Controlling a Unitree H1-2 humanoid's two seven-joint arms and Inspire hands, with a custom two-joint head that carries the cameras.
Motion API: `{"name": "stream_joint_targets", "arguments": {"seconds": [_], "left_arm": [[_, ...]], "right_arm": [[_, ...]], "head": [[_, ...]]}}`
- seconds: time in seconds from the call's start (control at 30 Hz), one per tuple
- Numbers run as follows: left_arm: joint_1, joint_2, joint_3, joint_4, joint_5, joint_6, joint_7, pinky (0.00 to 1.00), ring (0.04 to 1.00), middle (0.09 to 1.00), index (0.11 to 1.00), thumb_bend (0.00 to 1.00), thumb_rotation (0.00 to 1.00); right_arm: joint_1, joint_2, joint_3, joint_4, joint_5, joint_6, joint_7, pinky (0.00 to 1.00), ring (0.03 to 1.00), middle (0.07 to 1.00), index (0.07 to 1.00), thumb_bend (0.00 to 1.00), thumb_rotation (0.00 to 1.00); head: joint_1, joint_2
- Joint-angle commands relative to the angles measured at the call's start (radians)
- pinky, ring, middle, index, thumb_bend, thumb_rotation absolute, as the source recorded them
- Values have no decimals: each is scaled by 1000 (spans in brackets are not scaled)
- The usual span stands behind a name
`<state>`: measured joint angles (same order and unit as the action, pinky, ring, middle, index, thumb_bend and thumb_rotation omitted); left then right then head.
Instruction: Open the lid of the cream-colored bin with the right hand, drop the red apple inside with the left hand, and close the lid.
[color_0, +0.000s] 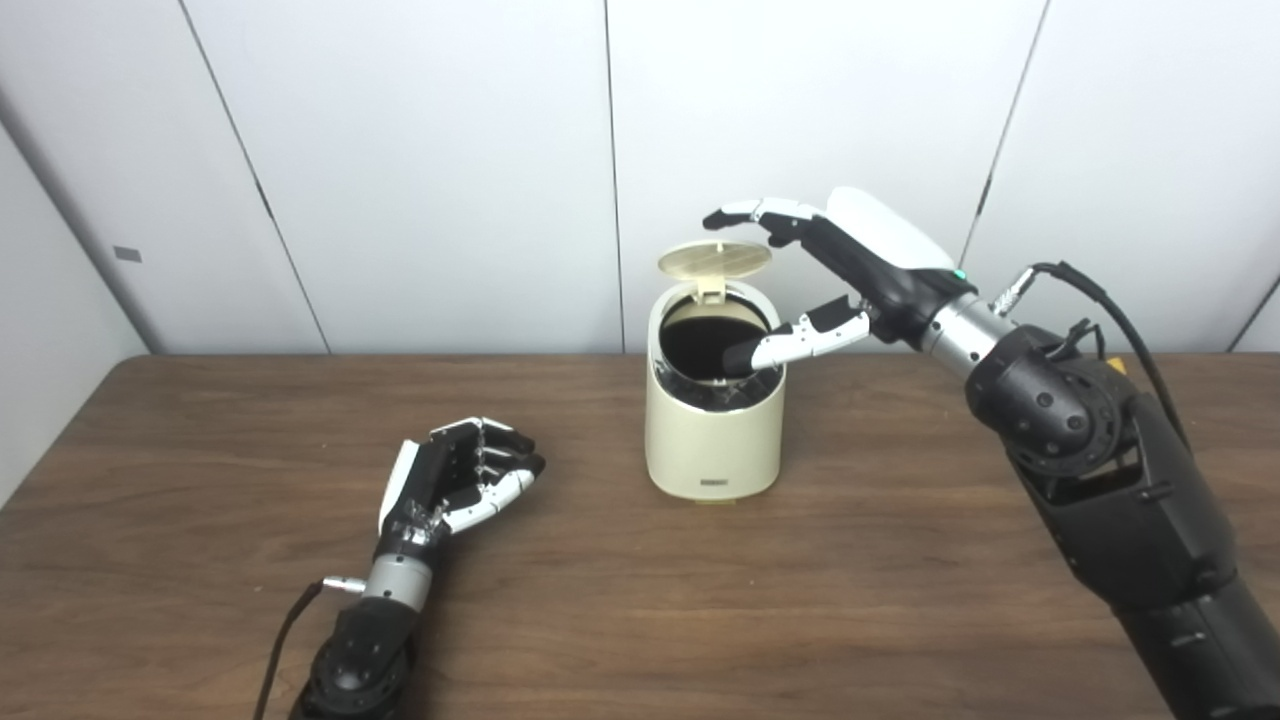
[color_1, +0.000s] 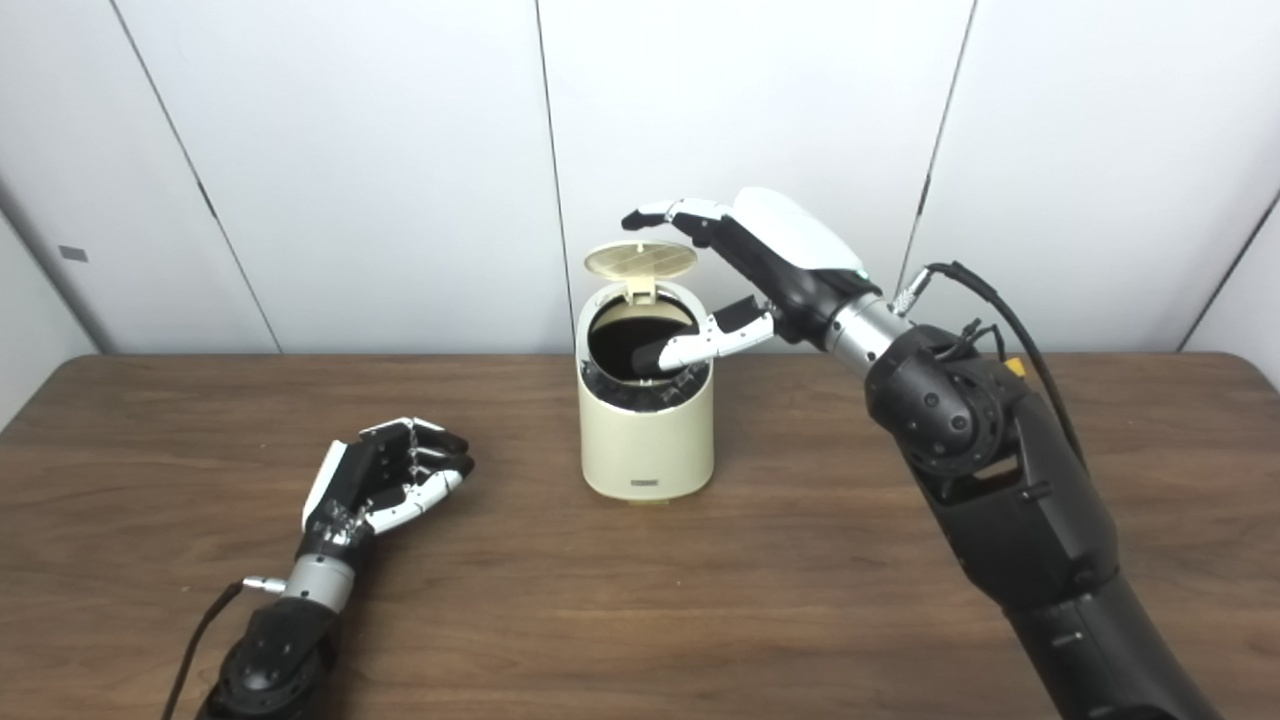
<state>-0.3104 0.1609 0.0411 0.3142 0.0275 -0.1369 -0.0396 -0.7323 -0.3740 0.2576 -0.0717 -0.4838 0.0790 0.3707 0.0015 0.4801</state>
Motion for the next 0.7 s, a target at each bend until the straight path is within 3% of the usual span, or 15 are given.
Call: {"name": "stream_joint_targets", "arguments": {"seconds": [0.0,0.47,0.67], "left_arm": [[-24,-1,-2,-19,0,0,1,415,527,601,497,504,56],[-17,-4,-3,-27,4,9,5,413,524,597,497,504,57],[-12,-4,-4,-37,1,20,1,418,527,599,497,504,57]], "right_arm": [[-34,-9,-8,-31,9,-30,0,780,904,857,837,696,507],[-15,-16,-6,-16,1,-65,9,778,895,817,802,726,514],[-10,-24,-3,-26,-15,-67,18,785,901,806,788,723,471]], "head": [[1,2],[2,10],[3,13]]}}
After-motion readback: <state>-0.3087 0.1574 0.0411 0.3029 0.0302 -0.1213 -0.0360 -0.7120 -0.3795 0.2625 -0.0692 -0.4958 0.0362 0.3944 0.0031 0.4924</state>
